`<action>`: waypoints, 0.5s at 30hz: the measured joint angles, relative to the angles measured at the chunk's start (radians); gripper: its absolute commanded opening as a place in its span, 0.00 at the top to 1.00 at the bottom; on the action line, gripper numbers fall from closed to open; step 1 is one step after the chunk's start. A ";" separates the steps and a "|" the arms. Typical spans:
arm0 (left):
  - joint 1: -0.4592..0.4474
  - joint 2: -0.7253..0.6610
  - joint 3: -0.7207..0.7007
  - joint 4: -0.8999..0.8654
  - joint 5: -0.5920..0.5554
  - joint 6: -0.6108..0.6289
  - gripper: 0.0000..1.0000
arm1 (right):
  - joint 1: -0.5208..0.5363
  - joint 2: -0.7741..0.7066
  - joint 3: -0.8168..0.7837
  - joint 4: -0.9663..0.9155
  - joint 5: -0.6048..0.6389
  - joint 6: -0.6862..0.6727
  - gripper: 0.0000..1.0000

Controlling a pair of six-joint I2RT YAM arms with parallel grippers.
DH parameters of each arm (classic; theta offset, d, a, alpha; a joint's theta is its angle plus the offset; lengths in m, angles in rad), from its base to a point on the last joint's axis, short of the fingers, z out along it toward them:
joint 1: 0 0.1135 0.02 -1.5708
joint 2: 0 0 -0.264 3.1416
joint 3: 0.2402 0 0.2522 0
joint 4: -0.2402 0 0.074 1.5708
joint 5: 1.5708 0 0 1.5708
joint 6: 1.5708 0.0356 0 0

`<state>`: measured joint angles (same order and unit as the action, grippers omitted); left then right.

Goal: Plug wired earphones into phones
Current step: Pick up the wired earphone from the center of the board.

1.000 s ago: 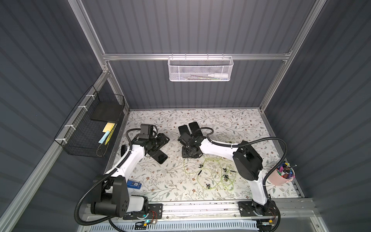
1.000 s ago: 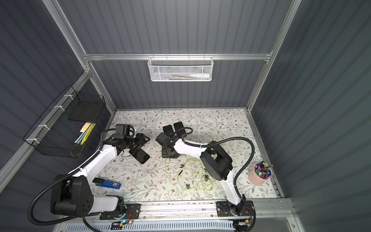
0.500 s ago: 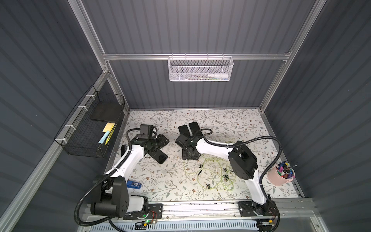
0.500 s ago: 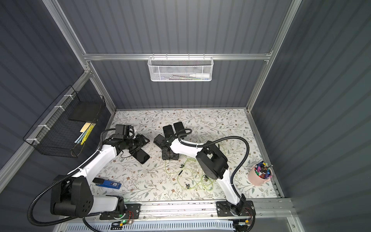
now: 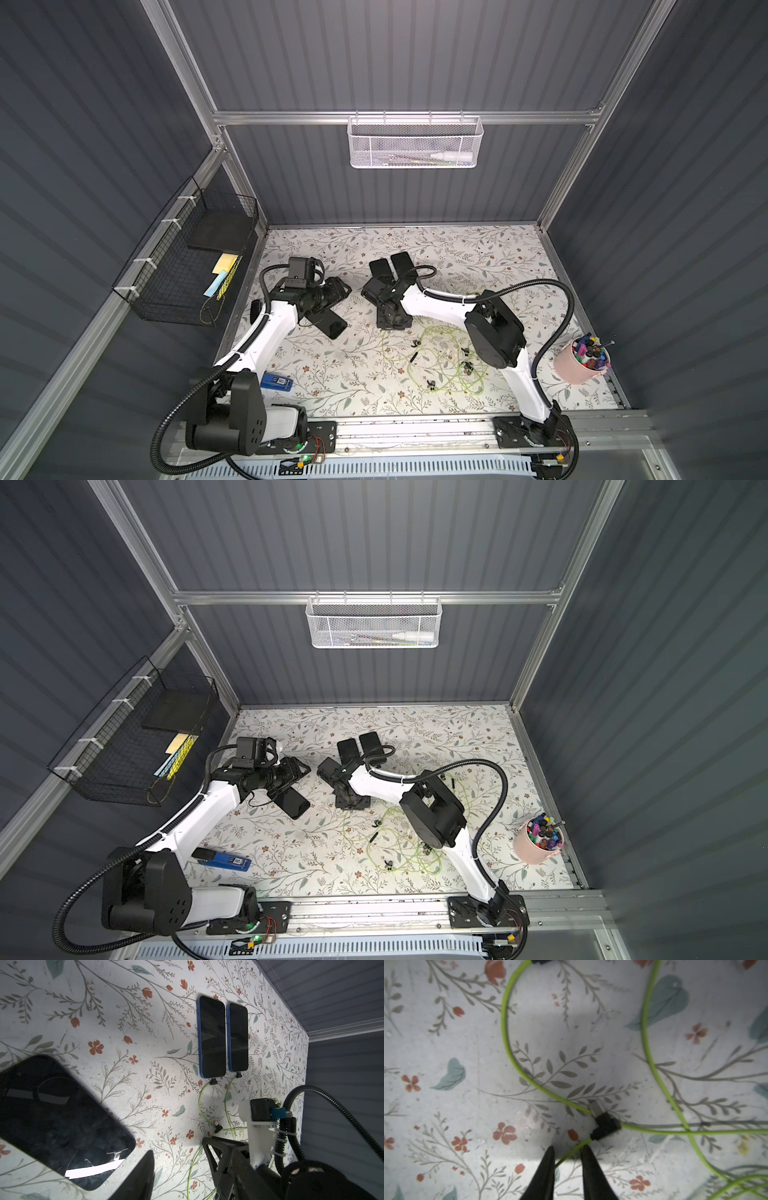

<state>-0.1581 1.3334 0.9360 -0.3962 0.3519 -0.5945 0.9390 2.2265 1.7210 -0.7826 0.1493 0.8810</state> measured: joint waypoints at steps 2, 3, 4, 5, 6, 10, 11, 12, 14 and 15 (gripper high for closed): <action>0.000 0.000 -0.006 0.029 0.029 -0.016 0.40 | -0.004 -0.021 -0.035 0.023 -0.003 -0.002 0.90; 0.000 0.000 -0.019 0.062 0.050 -0.030 0.40 | -0.007 -0.037 -0.059 0.037 -0.010 -0.003 0.92; 0.000 0.000 -0.040 0.102 0.073 -0.050 0.40 | -0.012 -0.055 -0.087 0.050 -0.021 -0.005 0.94; -0.002 0.002 -0.063 0.138 0.094 -0.072 0.40 | -0.016 -0.071 -0.111 0.059 -0.030 -0.006 0.96; -0.006 0.004 -0.091 0.174 0.113 -0.096 0.40 | -0.021 -0.093 -0.143 0.069 -0.042 -0.008 0.97; -0.046 0.038 -0.175 0.271 0.151 -0.169 0.40 | -0.045 -0.202 -0.285 0.124 -0.089 -0.018 1.00; -0.059 0.047 -0.185 0.288 0.155 -0.182 0.40 | -0.051 -0.226 -0.312 0.139 -0.101 -0.023 1.00; -0.073 0.054 -0.194 0.312 0.159 -0.197 0.40 | -0.059 -0.259 -0.347 0.161 -0.116 -0.028 1.00; -0.096 0.066 -0.205 0.362 0.168 -0.225 0.40 | -0.075 -0.315 -0.405 0.207 -0.152 -0.037 1.00; -0.107 0.072 -0.209 0.391 0.173 -0.241 0.40 | -0.083 -0.340 -0.430 0.229 -0.174 -0.041 1.00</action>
<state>-0.2653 1.4055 0.7265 -0.0055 0.5247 -0.8356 0.8558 1.8870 1.2907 -0.5537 -0.0242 0.8402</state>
